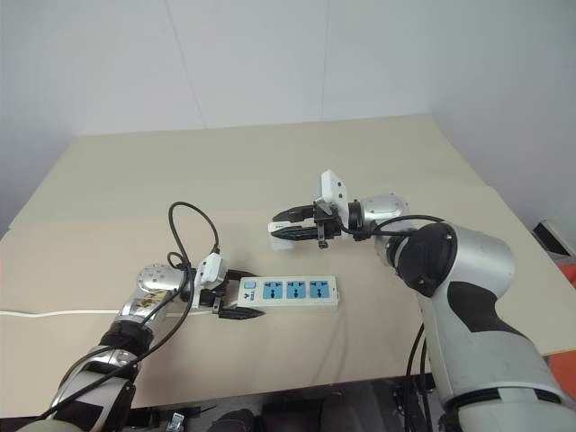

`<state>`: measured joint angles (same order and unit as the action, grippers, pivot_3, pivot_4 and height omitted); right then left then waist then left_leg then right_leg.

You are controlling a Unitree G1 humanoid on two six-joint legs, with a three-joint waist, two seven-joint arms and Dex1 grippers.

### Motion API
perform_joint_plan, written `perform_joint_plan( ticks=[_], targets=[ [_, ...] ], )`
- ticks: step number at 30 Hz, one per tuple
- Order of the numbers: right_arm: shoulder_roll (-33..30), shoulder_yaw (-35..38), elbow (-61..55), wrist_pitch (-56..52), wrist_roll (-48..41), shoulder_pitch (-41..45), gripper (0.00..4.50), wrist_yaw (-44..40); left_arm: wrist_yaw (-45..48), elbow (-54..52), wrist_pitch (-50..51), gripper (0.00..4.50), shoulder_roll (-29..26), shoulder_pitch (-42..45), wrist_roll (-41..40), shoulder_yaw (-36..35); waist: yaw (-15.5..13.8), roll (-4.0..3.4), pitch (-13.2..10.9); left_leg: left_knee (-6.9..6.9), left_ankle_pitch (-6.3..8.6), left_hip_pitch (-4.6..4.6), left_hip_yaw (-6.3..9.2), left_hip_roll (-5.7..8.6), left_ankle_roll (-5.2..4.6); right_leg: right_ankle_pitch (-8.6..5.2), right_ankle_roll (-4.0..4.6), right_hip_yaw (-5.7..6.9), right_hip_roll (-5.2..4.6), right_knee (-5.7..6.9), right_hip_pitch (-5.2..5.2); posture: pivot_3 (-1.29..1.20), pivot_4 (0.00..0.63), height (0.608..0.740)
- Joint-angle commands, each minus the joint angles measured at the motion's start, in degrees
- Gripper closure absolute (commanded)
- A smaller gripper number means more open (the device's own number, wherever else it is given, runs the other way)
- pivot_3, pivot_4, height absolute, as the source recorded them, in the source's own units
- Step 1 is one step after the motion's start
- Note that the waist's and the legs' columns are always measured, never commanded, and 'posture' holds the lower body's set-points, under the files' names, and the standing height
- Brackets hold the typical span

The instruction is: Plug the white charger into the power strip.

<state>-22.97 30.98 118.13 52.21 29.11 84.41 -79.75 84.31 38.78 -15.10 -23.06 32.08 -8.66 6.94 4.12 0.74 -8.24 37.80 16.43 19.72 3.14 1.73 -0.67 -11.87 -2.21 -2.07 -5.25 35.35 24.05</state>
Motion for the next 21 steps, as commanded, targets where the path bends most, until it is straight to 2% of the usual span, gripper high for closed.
perform_joint_plan(
  ticks=[1, 6, 13, 21],
  targets=[
    [0.27, 2.2, 1.87, 3.13, 1.23, -0.67, 3.37, 0.12, -0.28, -1.5, -0.14, 0.95, -0.38, 0.01, -0.84, 0.01, 0.01, 0.0, 0.0, 0.0, 0.0, 0.0, 0.0, 0.0, 0.0, 0.0, 0.0, -0.01, 0.0, 0.0, 0.0, 0.0, 0.15, 0.74],
    [1.45, 2.14, 1.87, 3.46, 3.8, -1.77, 3.37, 5.03, -0.47, -0.94, -0.37, 0.95, -0.24, 0.28, -0.62, 0.08, 0.03, 0.0, 0.0, 0.0, 0.0, 0.0, -0.02, 0.0, 0.0, 0.01, -0.01, -0.01, 0.0, 0.0, 0.0, 0.0, 0.15, 0.74],
    [1.73, 4.51, 1.87, 5.16, 7.09, -3.66, 3.37, 7.88, -1.55, 0.65, -0.91, 0.95, 0.08, 1.14, -0.22, -0.07, -0.01, 0.01, 0.01, 0.0, -0.01, -0.01, 0.0, 0.01, 0.01, 0.02, -0.02, -0.02, 0.0, -0.01, -0.02, 0.0, 0.15, 0.74],
    [1.06, 8.06, 1.87, -4.24, 8.56, -2.92, 3.37, 3.89, -3.14, 6.49, -3.22, 0.95, 0.43, 4.12, 0.77, -0.19, 0.01, 0.02, 0.01, 0.01, -0.01, -0.05, -0.06, 0.02, 0.02, 0.05, -0.03, -0.05, 0.01, -0.03, -0.1, 0.0, 0.15, 0.74]
  ],
)
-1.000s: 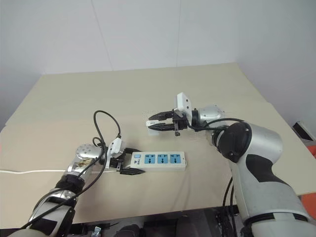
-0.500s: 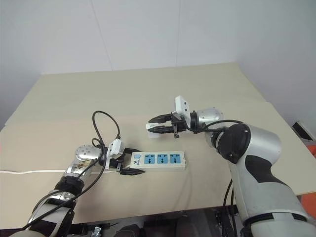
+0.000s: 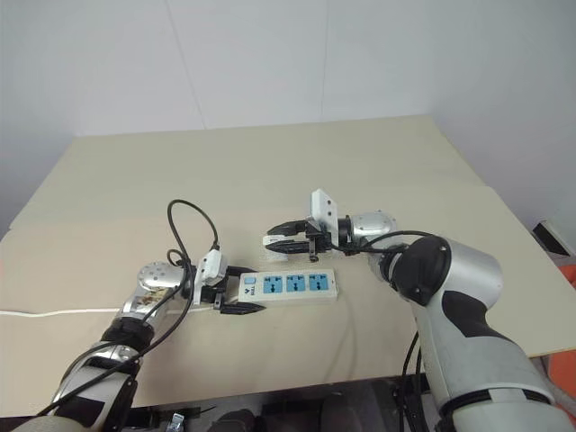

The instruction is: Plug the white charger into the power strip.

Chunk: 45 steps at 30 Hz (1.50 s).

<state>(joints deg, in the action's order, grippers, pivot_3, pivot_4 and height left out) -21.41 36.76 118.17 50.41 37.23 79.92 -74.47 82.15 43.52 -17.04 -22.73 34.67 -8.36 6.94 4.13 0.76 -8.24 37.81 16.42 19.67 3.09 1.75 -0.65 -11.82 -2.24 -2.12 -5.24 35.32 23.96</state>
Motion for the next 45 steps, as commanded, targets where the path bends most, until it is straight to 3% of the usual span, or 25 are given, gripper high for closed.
perform_joint_plan(
  ticks=[1, 19, 28, 45],
  targets=[
    [-0.56, 2.45, 1.83, -2.99, 0.72, 1.61, 3.37, -1.54, -1.01, 2.47, -1.57, 0.95, 0.2, 1.91, 0.55, -0.14, 0.01, 0.0, 0.0, 0.0, 0.0, 0.01, -0.01, 0.0, 0.0, 0.0, 0.0, 0.0, 0.0, 0.0, 0.0, 0.0, 0.15, 0.74],
    [-0.29, 5.52, 1.83, -0.01, 5.31, -1.03, 3.37, 1.02, -0.69, 9.12, -4.29, 0.95, 0.94, 4.91, 1.58, 0.15, 0.01, 0.02, 0.01, 0.0, 0.0, -0.04, -0.04, 0.04, 0.0, 0.03, -0.04, 0.0, -0.02, -0.03, -0.07, 0.0, 0.15, 0.74],
    [0.44, 6.41, 1.83, 2.69, 7.67, -2.89, 3.37, 2.98, -0.64, 10.09, -4.71, 0.95, 1.61, 5.31, 1.88, 0.14, 0.01, 0.02, 0.01, -0.01, 0.01, -0.43, -0.01, 0.04, -0.02, 0.03, -0.06, 0.06, -0.01, -0.24, -0.63, 0.0, 0.15, 0.74],
    [-0.19, 6.93, 1.83, 4.16, 10.88, -3.95, 3.37, 3.24, -0.71, 10.58, -5.32, 0.95, 1.72, 5.31, 2.34, 0.2, -0.02, 0.02, 0.01, 0.0, 0.01, -0.48, 0.02, 0.07, -0.01, 0.04, -0.08, 0.07, -0.03, -0.29, -0.75, 0.0, 0.15, 0.74]
  ],
)
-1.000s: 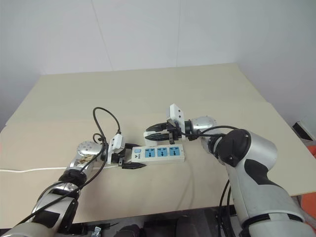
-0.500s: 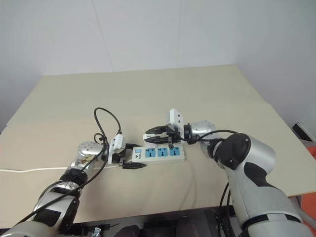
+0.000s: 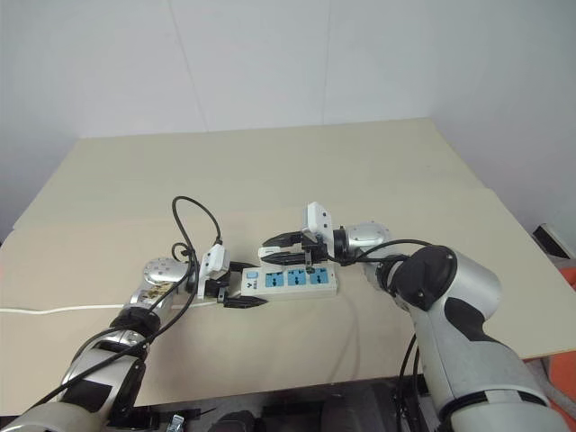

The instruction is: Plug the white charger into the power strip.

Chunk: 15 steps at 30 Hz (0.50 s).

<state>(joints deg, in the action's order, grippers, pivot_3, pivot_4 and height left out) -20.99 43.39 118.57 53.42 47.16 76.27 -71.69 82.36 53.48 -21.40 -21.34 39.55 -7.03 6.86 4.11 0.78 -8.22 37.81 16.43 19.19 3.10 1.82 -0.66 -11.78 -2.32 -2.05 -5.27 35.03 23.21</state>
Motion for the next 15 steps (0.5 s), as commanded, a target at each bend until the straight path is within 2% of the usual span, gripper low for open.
perform_joint_plan(
  ticks=[1, 15],
  targets=[
    [-0.69, 0.29, 1.43, 1.32, 1.1, -0.45, 3.37, 0.56, -0.92, 0.62, -1.03, 0.95, 0.31, 0.43, 1.05, 0.3, 0.0, 0.0, 0.0, 0.0, 0.0, 0.0, 0.0, 0.0, 0.0, 0.0, 0.0, 0.0, 0.0, 0.0, 0.0, 0.0, 0.15, 0.74],
    [-1.97, 0.97, 1.43, 2.4, 2.44, -0.48, 3.37, 0.78, -0.6, 0.84, -1.56, 0.95, 0.3, 0.6, 1.17, 0.39, -0.03, 0.01, 0.0, 0.0, 0.0, -0.02, 0.0, 0.01, 0.0, 0.0, -0.01, 0.0, -0.01, -0.02, -0.04, 0.0, 0.15, 0.74]
  ],
)
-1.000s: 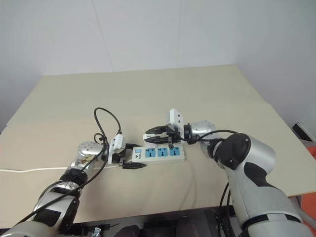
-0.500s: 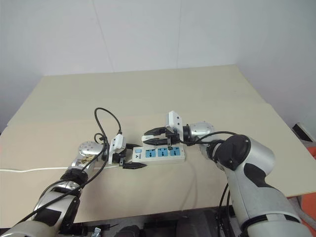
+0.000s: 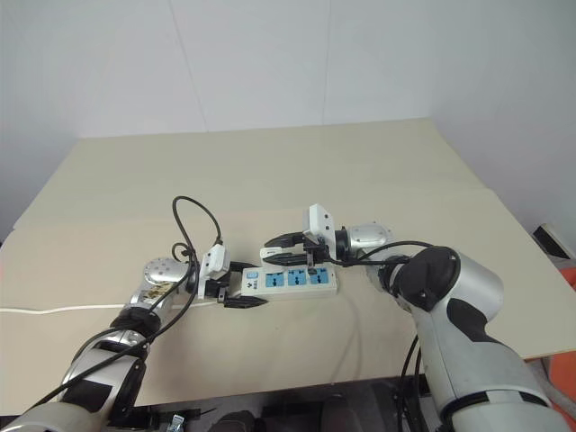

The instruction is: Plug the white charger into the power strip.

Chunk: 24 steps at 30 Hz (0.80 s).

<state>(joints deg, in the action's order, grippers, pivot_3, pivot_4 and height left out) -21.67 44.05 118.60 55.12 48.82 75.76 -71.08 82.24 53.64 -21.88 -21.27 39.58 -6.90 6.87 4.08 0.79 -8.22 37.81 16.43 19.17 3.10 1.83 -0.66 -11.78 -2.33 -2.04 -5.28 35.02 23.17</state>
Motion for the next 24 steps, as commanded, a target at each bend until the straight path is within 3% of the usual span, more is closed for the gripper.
perform_joint_plan(
  ticks=[1, 24],
  targets=[
    [-1.3, 0.38, 1.4, 0.56, 0.8, 0.13, 3.37, 0.06, -0.49, 0.73, -1.14, 0.95, 0.26, 0.6, 1.04, 0.38, 0.0, 0.0, 0.0, 0.0, 0.0, 0.0, 0.0, 0.0, 0.0, 0.0, 0.0, 0.0, 0.0, 0.0, 0.0, 0.0, 0.15, 0.74],
    [0.46, -1.12, 1.4, -1.67, 2.62, -0.77, 3.37, 2.79, -0.55, 1.12, -2.21, 0.95, 0.28, 0.4, 1.07, 0.34, 0.07, 0.02, 0.02, 0.0, 0.0, -0.05, 0.0, 0.01, 0.0, 0.0, -0.01, -0.01, 0.0, 0.0, -0.06, 0.0, 0.15, 0.74]
  ],
)
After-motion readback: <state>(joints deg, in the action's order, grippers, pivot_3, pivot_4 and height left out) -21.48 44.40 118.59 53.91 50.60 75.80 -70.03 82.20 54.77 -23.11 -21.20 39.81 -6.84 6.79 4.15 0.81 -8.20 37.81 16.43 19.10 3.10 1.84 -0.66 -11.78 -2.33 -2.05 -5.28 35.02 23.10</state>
